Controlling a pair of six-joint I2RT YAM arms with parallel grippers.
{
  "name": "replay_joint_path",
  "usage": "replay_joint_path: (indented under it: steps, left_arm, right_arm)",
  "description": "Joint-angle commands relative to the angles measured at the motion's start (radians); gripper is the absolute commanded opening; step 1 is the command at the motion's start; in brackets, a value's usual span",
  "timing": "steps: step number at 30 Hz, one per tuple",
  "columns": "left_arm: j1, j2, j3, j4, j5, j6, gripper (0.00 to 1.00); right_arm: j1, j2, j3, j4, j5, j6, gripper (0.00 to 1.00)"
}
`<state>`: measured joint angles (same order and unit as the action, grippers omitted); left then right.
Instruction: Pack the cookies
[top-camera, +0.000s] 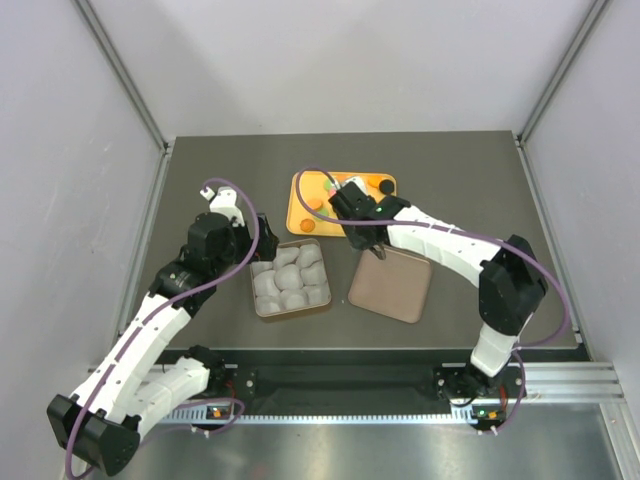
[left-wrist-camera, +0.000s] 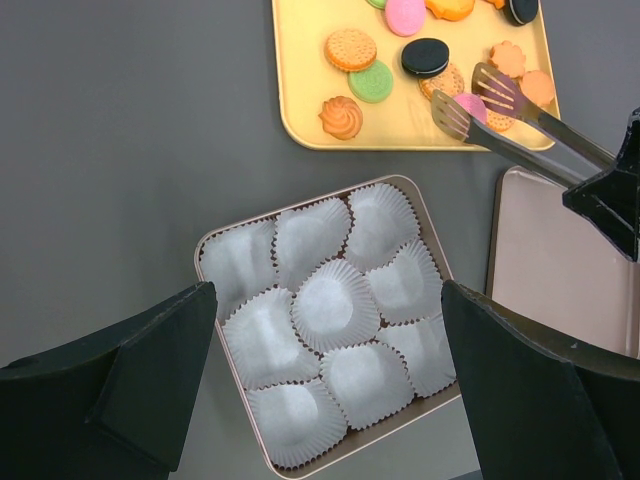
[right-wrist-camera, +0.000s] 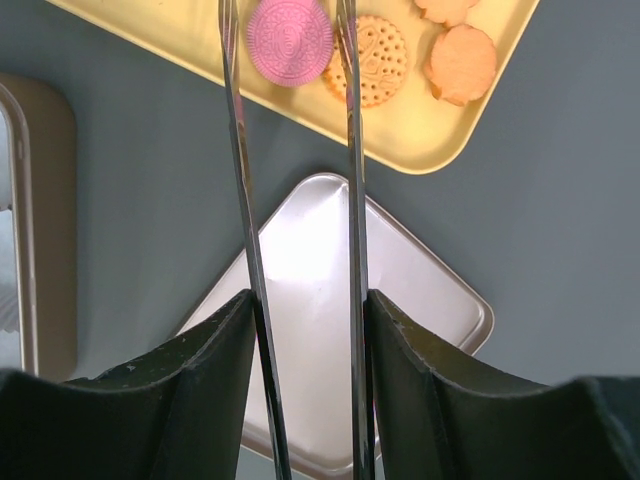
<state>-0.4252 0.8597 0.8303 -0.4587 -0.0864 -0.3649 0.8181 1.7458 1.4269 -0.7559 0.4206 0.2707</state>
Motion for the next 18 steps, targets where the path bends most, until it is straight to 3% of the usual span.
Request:
replay_joint_path:
  steps: [1, 18]
  left_arm:
    - [0.002, -0.005, 0.015, 0.008, 0.002, -0.002, 0.99]
    - [0.002, -0.008, 0.015, 0.006, 0.002, -0.002, 0.99]
  right_arm:
    - [0.018, 0.004, 0.056, -0.033, 0.055, -0.008, 0.47]
    - [0.004, 0.04, 0.093, -0.056, -0.036, -0.05, 0.45]
